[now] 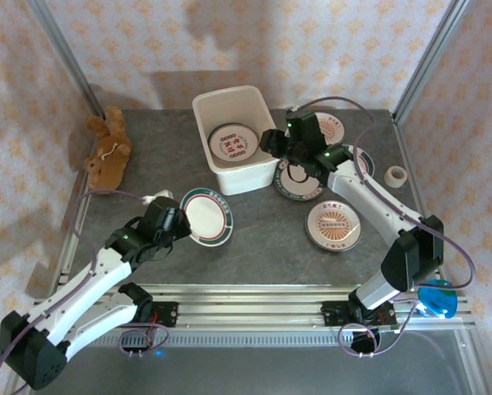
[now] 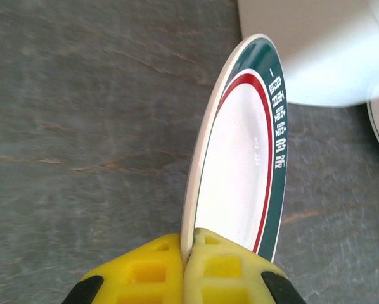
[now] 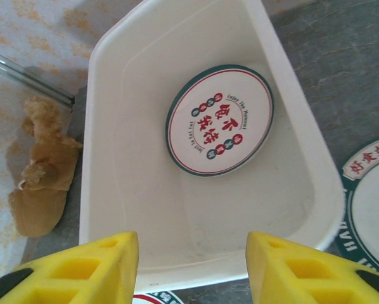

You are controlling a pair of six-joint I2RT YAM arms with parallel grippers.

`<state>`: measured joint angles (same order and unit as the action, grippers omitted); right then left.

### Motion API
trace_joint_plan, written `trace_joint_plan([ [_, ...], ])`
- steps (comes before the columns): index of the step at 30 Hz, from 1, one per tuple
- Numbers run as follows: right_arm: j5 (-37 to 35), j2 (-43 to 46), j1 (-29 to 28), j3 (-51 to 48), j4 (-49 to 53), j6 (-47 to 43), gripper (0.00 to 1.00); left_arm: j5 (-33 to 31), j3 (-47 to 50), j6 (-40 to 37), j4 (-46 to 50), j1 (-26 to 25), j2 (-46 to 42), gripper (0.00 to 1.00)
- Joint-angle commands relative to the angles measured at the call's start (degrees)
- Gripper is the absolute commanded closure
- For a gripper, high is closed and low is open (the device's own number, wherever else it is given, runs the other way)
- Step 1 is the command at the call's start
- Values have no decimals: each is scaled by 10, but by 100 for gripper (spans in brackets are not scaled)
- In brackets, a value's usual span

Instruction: Place the plates into the plastic bin on the countertop

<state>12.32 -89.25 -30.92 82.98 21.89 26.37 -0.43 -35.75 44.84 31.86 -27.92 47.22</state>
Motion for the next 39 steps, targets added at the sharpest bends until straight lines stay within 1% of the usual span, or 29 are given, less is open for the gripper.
trace_joint_plan([
  [1,25,-12,3,32,-16,7,52,-49,-45,-16,63,24,-20,100],
  [4,35,-21,3,45,-12,7,52,-68,-82,-32,92,48,-18,100],
  [8,47,-24,3,53,-10,4,53,-110,-135,-48,117,78,-6,100],
  [12,69,-29,3,65,-5,-4,53,-118,-197,-76,120,111,23,100],
  [16,96,-33,3,77,-5,-9,53,-131,-273,-103,113,124,52,100],
  [19,127,-34,3,81,-16,-15,53,-125,-321,-118,96,128,71,100],
  [24,238,-56,3,120,-18,-33,51,-52,-390,-132,57,133,106,100],
  [27,297,-67,3,133,-42,-20,47,-5,-425,-132,44,133,132,100],
  [29,322,-74,3,138,-65,-6,46,32,-431,-129,16,133,142,100],
  [35,335,-107,3,179,-38,-8,44,132,-433,-97,-66,133,176,100],
  [37,323,-114,3,186,-25,-13,44,156,-435,-88,-85,133,187,100],
  [39,304,-121,5,194,-6,-19,44,167,-440,-86,-94,133,197,100],
])
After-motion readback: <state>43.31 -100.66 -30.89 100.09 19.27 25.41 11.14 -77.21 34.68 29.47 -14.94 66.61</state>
